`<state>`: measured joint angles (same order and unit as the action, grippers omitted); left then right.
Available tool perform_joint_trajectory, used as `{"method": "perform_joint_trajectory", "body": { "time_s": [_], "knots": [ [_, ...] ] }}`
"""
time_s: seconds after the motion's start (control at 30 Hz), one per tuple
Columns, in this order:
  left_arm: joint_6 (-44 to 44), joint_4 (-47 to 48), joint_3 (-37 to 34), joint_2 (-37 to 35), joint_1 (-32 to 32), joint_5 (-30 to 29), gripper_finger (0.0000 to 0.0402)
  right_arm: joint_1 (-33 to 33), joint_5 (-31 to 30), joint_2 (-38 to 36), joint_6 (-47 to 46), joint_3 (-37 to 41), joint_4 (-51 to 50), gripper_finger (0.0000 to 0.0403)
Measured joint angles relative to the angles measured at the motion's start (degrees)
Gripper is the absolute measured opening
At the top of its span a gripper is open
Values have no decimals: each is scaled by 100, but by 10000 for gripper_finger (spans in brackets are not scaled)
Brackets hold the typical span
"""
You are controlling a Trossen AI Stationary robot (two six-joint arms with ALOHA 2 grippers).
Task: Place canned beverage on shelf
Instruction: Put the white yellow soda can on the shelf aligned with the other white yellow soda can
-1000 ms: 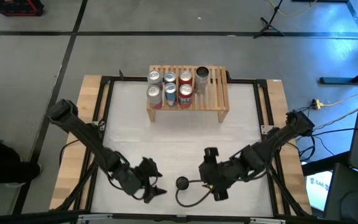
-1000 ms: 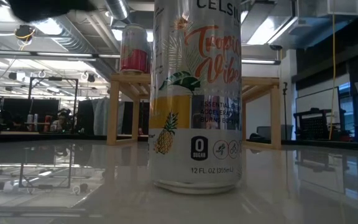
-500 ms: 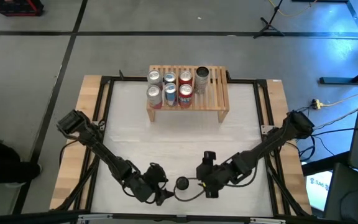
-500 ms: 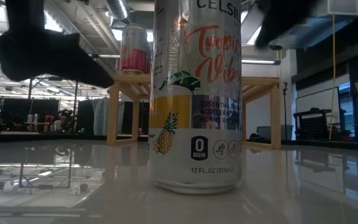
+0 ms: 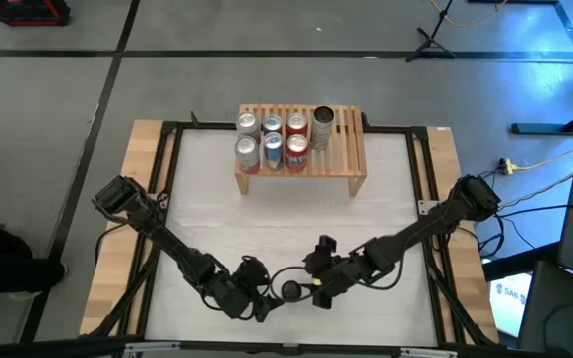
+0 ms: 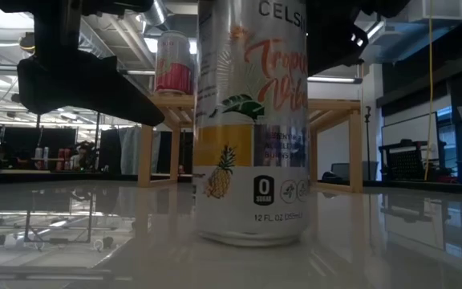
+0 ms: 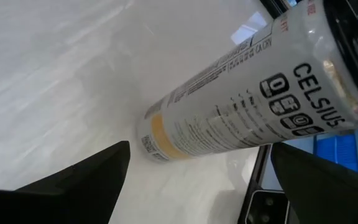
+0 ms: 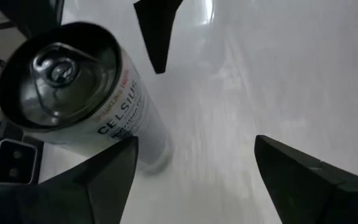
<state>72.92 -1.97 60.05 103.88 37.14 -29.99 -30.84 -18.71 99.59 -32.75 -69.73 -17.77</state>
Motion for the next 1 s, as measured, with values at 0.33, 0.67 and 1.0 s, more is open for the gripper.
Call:
{"method": "perform_joint_trajectory", "body": {
  "time_s": [0.33,0.67,1.0],
  "knots": [
    [215,604,7,-2,-30,69,384,12,231,0,-69,0,-108,314],
    [460,767,4,0,-105,36,384,10,632,0,-124,0,-41,314],
    [473,768,0,0,-333,20,384,5,569,0,-106,0,187,314]
  ]
}}
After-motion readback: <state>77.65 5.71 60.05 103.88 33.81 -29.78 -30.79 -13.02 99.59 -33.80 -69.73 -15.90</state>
